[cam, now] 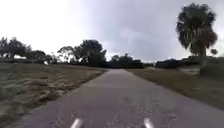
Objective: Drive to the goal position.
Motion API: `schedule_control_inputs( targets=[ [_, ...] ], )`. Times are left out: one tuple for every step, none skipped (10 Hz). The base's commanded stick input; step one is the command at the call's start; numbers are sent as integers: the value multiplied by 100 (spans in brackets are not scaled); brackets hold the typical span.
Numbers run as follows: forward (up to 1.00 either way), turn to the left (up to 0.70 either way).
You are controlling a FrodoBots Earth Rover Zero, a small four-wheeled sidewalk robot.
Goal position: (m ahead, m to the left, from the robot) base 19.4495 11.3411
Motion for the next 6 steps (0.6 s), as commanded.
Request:
schedule_control_inputs(
  targets=[
    [100, 0],
    [100, 0],
    [100, 0],
    [100, 0],
    [100, 0],
    [100, 0]
  ],
)
